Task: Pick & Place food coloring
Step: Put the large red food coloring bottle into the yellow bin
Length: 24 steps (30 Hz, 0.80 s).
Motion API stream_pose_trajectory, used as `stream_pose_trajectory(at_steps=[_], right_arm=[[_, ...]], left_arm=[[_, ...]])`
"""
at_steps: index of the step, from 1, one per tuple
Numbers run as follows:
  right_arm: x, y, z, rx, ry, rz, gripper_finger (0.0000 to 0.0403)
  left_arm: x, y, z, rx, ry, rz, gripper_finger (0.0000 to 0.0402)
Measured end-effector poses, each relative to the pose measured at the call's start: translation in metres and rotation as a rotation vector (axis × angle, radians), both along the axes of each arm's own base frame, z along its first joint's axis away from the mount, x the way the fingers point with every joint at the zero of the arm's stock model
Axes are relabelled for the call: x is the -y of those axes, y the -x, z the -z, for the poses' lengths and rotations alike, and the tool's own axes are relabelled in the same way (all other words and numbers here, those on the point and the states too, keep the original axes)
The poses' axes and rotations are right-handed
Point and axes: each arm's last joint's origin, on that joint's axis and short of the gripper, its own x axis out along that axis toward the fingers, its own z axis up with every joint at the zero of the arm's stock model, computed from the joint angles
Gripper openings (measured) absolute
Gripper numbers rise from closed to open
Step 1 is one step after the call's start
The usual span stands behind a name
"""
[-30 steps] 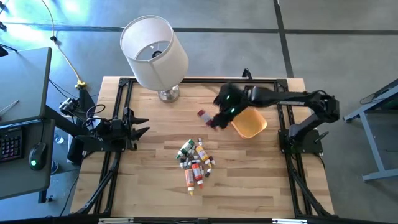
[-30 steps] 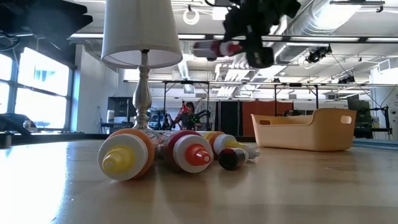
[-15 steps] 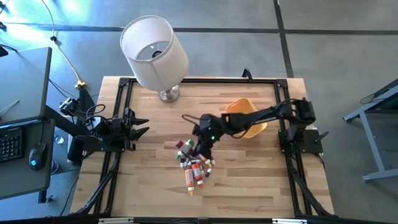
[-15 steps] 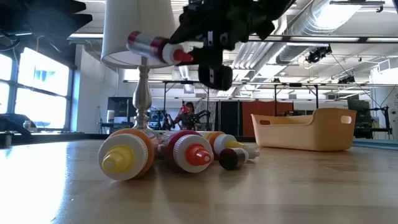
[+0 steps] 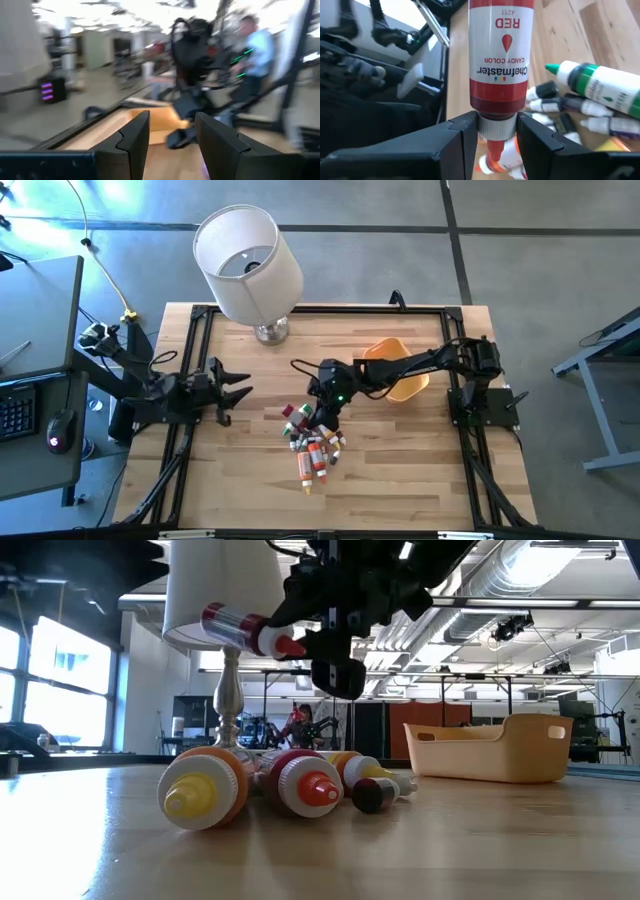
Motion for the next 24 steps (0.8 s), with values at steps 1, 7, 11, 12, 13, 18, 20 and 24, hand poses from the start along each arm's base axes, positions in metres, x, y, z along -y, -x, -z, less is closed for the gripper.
stream_pose_trajectory(at_steps=[1, 7, 11, 12, 13, 18, 20, 24], right_arm=[[0.000, 0.001, 0.001, -0.001, 0.015, -0.007, 0.0112], [0.003, 0.003, 0.005, -0.002, 0.113, -0.011, 0.0112], [0.004, 0.003, 0.005, 0.020, 0.154, -0.028, 0.0112], [0.004, 0.003, 0.006, 0.021, 0.164, -0.036, 0.0112], [0.005, 0.004, 0.006, 0.022, 0.172, -0.042, 0.0112], [0.009, 0.007, 0.005, 0.010, 0.222, -0.040, 0.0112], [0.014, 0.008, 0.007, -0.006, 0.259, -0.019, 0.0112], [0.024, 0.010, 0.008, -0.014, 0.281, -0.009, 0.0112]], left_arm=[[0.002, -0.006, -0.005, -0.034, -0.012, -0.041, 0.0156], [0.009, -0.054, -0.032, -0.220, -0.053, -0.171, 0.0156], [0.001, -0.088, -0.034, -0.344, 0.021, -0.164, 0.0156], [-0.001, -0.096, -0.029, -0.388, 0.038, -0.158, 0.0156], [-0.003, -0.103, -0.025, -0.421, 0.052, -0.156, 0.0156], [-0.005, -0.117, -0.024, -0.461, 0.096, -0.097, 0.0156], [-0.003, -0.118, -0.026, -0.467, 0.113, -0.038, 0.0156], [-0.002, -0.117, -0.023, -0.492, 0.158, -0.018, 0.0156]])
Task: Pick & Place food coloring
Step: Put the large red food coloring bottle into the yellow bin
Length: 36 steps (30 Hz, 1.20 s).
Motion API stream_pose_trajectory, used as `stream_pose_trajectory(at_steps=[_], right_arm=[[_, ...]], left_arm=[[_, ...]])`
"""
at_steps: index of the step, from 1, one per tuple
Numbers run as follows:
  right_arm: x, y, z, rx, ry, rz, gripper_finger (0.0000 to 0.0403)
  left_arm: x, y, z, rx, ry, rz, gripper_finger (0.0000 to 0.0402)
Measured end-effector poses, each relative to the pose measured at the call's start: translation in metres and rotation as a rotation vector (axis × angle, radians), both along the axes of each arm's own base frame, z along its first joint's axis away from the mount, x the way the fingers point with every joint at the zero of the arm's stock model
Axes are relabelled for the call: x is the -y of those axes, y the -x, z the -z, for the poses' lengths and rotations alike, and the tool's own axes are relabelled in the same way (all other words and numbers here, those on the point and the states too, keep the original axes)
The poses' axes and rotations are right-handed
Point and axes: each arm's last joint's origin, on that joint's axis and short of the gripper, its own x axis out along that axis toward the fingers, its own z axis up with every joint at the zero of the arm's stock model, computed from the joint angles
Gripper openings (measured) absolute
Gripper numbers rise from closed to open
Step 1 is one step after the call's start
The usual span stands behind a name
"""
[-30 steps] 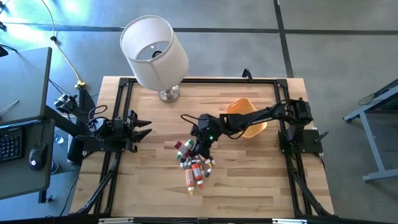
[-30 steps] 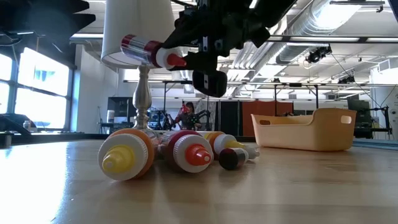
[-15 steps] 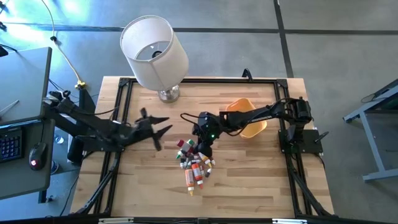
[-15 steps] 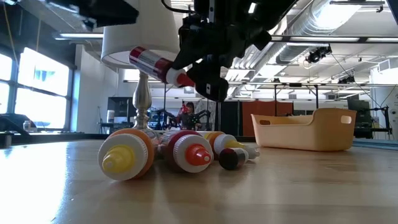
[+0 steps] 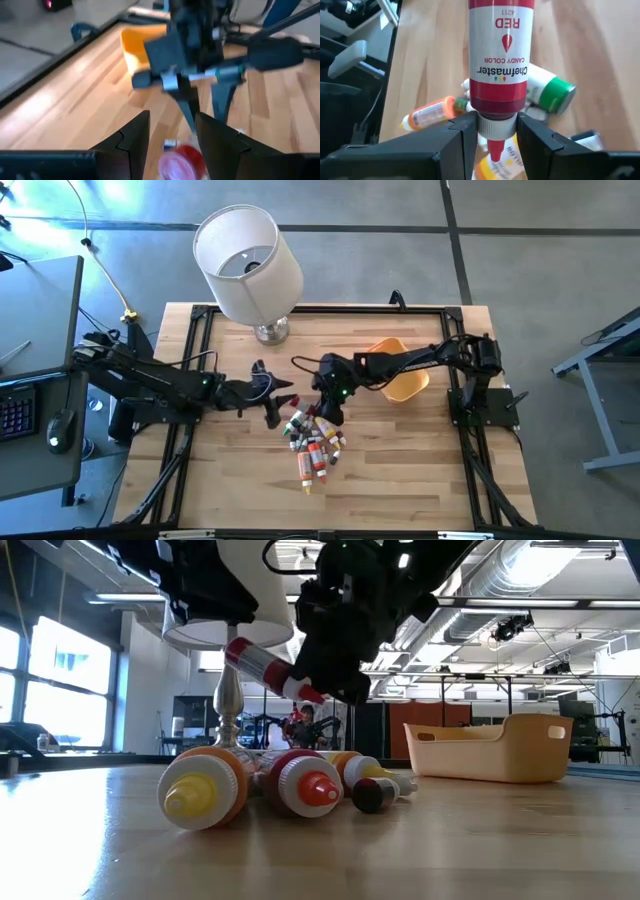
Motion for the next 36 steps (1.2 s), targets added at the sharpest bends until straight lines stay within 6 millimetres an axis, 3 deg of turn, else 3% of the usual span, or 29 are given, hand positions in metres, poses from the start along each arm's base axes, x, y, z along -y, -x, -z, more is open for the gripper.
stream_pose_trajectory(at_steps=[6, 13, 19, 31, 36], right_arm=[[0.010, 0.000, -0.001, 0.012, -0.001, 0.014, 0.0112], [0.007, -0.001, -0.002, 0.029, -0.016, -0.004, 0.0112], [0.006, -0.003, -0.005, 0.066, -0.028, -0.017, 0.0112], [0.020, 0.005, -0.024, 0.105, 0.019, 0.025, 0.0112], [0.022, 0.008, -0.024, 0.082, 0.023, 0.032, 0.0112]], left_arm=[[-0.002, 0.001, 0.012, -0.086, -0.018, -0.054, 0.0156], [-0.008, 0.000, 0.009, -0.074, -0.049, -0.097, 0.0156], [-0.017, -0.005, 0.014, -0.105, -0.001, -0.049, 0.0156], [-0.016, -0.002, 0.019, -0.148, 0.053, -0.036, 0.0156], [-0.016, -0.002, 0.019, -0.153, 0.059, -0.037, 0.0156]])
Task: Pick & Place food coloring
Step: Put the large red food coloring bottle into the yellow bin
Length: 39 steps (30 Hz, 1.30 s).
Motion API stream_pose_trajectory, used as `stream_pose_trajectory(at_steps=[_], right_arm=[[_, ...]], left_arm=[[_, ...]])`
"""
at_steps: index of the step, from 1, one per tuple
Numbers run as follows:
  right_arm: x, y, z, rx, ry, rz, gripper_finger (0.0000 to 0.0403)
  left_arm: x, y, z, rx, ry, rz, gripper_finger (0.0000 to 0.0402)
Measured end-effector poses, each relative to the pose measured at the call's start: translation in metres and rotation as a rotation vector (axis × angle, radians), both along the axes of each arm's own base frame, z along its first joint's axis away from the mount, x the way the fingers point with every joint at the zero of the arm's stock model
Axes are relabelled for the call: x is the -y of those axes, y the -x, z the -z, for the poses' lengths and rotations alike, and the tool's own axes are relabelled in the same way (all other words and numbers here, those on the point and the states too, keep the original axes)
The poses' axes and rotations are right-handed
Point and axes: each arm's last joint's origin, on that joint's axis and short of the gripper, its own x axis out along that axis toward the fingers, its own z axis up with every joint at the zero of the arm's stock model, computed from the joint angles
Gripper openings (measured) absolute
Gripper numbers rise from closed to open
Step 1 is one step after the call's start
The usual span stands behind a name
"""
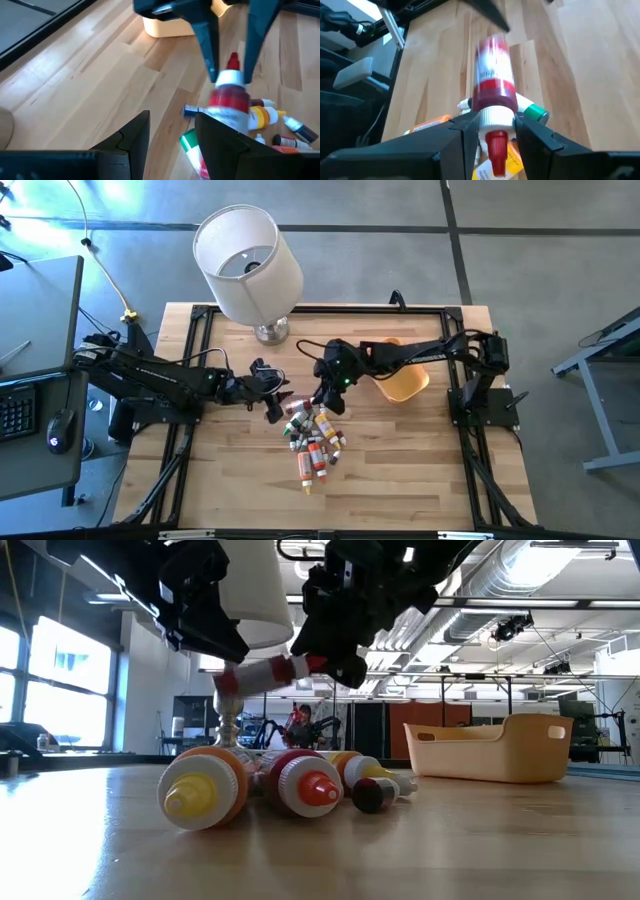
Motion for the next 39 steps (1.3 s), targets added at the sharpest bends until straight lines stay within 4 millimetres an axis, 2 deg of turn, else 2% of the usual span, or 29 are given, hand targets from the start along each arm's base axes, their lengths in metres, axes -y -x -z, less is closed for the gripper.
stream_pose_trajectory(at_steps=[7, 14, 17, 30, 34, 39], right_arm=[[0.001, 0.006, 0.007, -0.092, 0.034, 0.035, 0.0106], [-0.001, 0.010, 0.011, -0.150, 0.017, 0.008, 0.0051], [-0.003, 0.013, 0.013, -0.183, 0.051, -0.003, 0.0046], [-0.010, 0.024, 0.021, -0.299, 0.125, -0.076, 0.0127], [-0.007, 0.026, 0.023, -0.303, 0.256, -0.121, 0.0138], [-0.008, 0.023, 0.023, -0.185, 0.428, -0.307, 0.0140]], left_arm=[[-0.001, 0.000, 0.000, -0.003, -0.022, -0.018, 0.0156], [-0.002, 0.001, -0.001, 0.001, -0.068, -0.061, 0.0156], [-0.002, 0.000, -0.001, -0.001, -0.060, -0.048, 0.0156], [-0.002, 0.000, -0.001, 0.012, -0.033, -0.068, 0.0156], [-0.002, 0.000, -0.001, 0.008, -0.043, -0.063, 0.0156], [-0.002, 0.001, -0.001, 0.006, -0.050, -0.059, 0.0156]])
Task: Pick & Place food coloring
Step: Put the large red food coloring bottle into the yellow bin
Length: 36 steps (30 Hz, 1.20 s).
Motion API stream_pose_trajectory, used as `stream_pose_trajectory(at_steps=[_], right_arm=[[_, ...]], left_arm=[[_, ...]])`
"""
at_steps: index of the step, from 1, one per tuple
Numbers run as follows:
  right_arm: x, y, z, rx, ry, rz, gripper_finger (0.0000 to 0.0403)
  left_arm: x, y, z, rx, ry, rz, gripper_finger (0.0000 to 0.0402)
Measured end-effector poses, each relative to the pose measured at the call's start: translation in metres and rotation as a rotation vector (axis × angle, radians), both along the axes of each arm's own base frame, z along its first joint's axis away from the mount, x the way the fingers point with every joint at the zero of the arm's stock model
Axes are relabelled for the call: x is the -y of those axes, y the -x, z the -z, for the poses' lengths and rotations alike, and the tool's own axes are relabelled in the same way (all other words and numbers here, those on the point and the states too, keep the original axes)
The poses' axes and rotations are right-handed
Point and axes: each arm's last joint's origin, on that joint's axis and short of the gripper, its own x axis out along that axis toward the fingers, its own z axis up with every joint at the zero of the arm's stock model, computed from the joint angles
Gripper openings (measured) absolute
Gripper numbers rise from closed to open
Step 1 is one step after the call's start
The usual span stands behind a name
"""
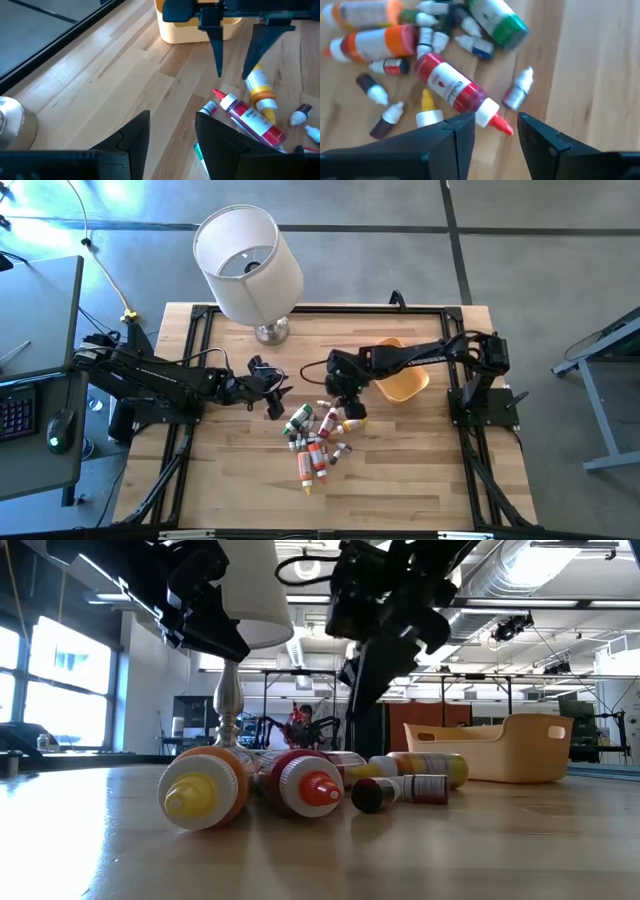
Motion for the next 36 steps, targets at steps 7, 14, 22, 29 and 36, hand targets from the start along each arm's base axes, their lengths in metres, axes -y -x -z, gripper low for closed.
stream_pose_trajectory(at_steps=[7, 14, 22, 29, 36], right_arm=[[-0.011, -0.007, 0.016, 0.045, 0.091, -0.241, 0.0140], [-0.019, -0.017, 0.038, 0.047, 0.149, -0.312, 0.0140], [-0.009, -0.014, 0.043, 0.015, 0.161, -0.330, 0.0140], [0.000, -0.011, 0.053, 0.013, 0.149, -0.322, 0.0140], [-0.002, 0.001, 0.073, 0.040, 0.144, -0.325, 0.0140]], left_arm=[[0.000, 0.000, 0.000, 0.000, 0.000, 0.000, 0.0156], [0.000, 0.000, 0.000, -0.001, -0.001, -0.001, 0.0156], [0.000, 0.000, 0.000, 0.000, -0.007, -0.010, 0.0156], [-0.001, 0.000, 0.000, 0.002, -0.013, -0.020, 0.0156], [-0.001, 0.000, 0.000, 0.003, -0.015, -0.022, 0.0156]])
